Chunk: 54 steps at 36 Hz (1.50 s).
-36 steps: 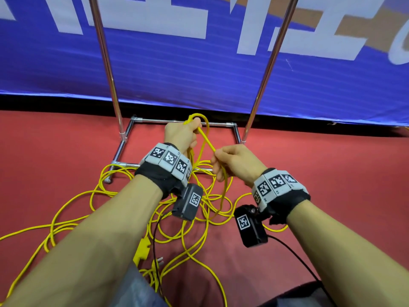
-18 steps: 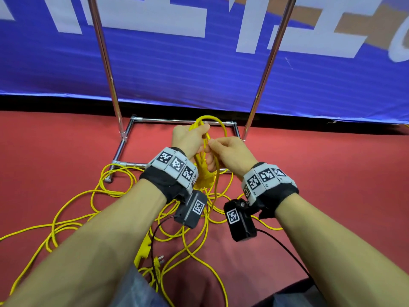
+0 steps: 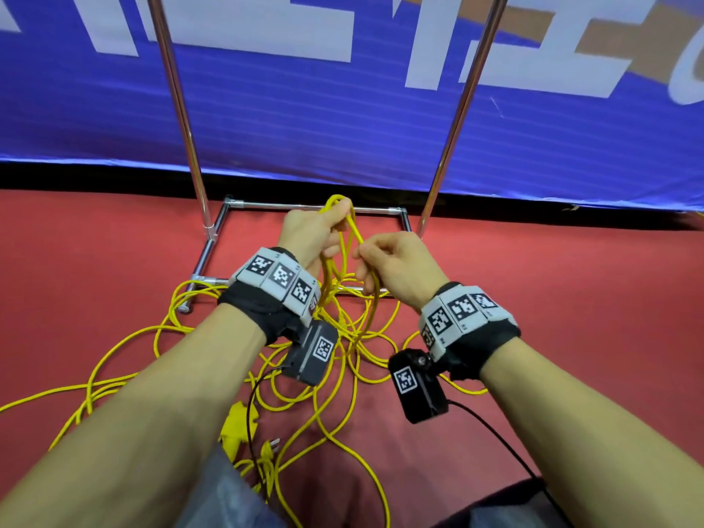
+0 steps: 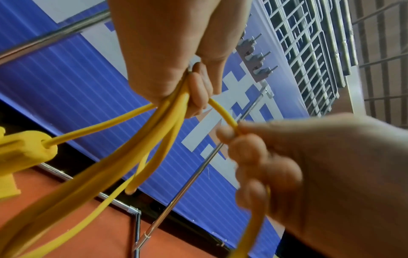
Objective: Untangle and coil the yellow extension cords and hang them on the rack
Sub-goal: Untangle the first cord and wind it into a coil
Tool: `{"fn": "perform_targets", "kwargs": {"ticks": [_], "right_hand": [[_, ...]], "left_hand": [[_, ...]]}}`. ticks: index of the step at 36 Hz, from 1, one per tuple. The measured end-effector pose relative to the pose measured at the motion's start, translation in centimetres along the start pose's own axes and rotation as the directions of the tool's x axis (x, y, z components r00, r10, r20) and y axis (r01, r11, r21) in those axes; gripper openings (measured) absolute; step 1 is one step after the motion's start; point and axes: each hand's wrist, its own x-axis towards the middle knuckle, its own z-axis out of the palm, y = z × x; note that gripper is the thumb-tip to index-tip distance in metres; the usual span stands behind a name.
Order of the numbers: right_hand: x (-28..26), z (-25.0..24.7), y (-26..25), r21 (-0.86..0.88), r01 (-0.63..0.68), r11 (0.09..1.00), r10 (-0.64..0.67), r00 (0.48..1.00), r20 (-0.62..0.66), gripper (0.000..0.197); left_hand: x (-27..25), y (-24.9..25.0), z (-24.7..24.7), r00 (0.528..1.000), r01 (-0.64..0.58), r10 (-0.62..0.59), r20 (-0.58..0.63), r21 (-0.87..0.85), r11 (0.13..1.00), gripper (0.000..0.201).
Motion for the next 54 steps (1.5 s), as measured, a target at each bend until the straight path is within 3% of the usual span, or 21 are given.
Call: {"fn": "perform_targets", "kwargs": {"ticks": [4, 7, 12, 15, 18, 23, 30, 36, 39, 43, 47, 49, 54], "right_hand": [[1.0, 0.6, -0.6, -0.037, 0.040, 0.998, -0.043, 0.997, -0.065, 0.031], [1.2, 0.7, -0.8, -0.004, 0.030, 1.000, -0.030, 0.999, -0.035, 0.033], [0.7, 0.1, -0.3, 0.151, -0.070, 0.986, 0.051, 0.991, 0.127, 0.033], [-0.2, -0.3, 1.2, 0.109, -0.132, 0.985, 0.100, 0.961, 0.260, 0.036], [-0.7, -0.6, 2.3, 0.085, -0.081, 0.993, 0.053, 0.956, 0.290, 0.034], [-1.3, 0.1, 1.8, 0.012, -0.001, 1.000, -0.002, 0.981, 0.192, 0.034], [0.4, 0.8, 0.4, -0.069, 0.083, 0.994, -0.089, 0.993, -0.076, 0.036], [1.2, 1.5, -0.2, -0.118, 0.094, 0.989, -0.107, 0.989, -0.104, 0.038], [1.1, 1.4, -0.2, -0.095, 0.053, 0.994, -0.058, 0.997, -0.058, 0.037], [0.2, 0.6, -0.7, 0.098, -0.073, 0.993, 0.067, 0.996, 0.067, 0.032], [-1.4, 0.1, 0.2, 0.070, -0.176, 0.982, 0.153, 0.956, 0.251, 0.035], [-2.1, 0.1, 0.8, 0.024, -0.159, 0.987, 0.146, 0.946, 0.290, 0.037], [-3.0, 0.2, 0.2, -0.001, -0.036, 0.999, 0.035, 0.974, 0.223, 0.035]], "left_hand": [[-0.7, -0.8, 0.5, 0.999, 0.027, -0.029, 0.023, 0.096, 0.995, 0.034], [-0.7, -1.0, 0.7, 0.999, 0.022, -0.018, -0.030, 0.129, 0.991, 0.036], [-0.5, -0.3, 0.6, 0.996, -0.055, 0.065, -0.055, 0.168, 0.984, 0.027], [0.3, 0.7, -0.2, 0.992, -0.085, 0.089, -0.087, 0.056, 0.995, 0.018], [1.0, 1.2, -1.1, 0.991, -0.108, 0.109, -0.083, 0.020, 0.994, 0.024], [1.1, 0.9, -1.2, 0.997, -0.059, 0.058, -0.042, -0.018, 0.998, 0.024], [-0.2, 0.5, -0.3, 0.999, -0.033, 0.034, -0.030, 0.016, 0.999, 0.028], [-0.8, -1.0, 0.0, 1.000, -0.001, 0.004, -0.020, 0.133, 0.991, 0.027], [-0.7, -1.3, 0.0, 0.999, -0.004, 0.015, -0.050, 0.214, 0.977, 0.030], [0.0, -1.1, 0.0, 0.997, -0.016, 0.037, -0.069, 0.292, 0.956, 0.037], [1.8, 0.1, -0.9, 0.980, -0.012, 0.037, -0.197, 0.126, 0.992, 0.034], [2.3, 0.4, -1.8, 0.980, -0.004, 0.018, -0.199, 0.070, 0.998, 0.033], [1.8, -0.1, -1.9, 0.992, 0.004, 0.005, -0.124, 0.067, 0.998, 0.029]]}}
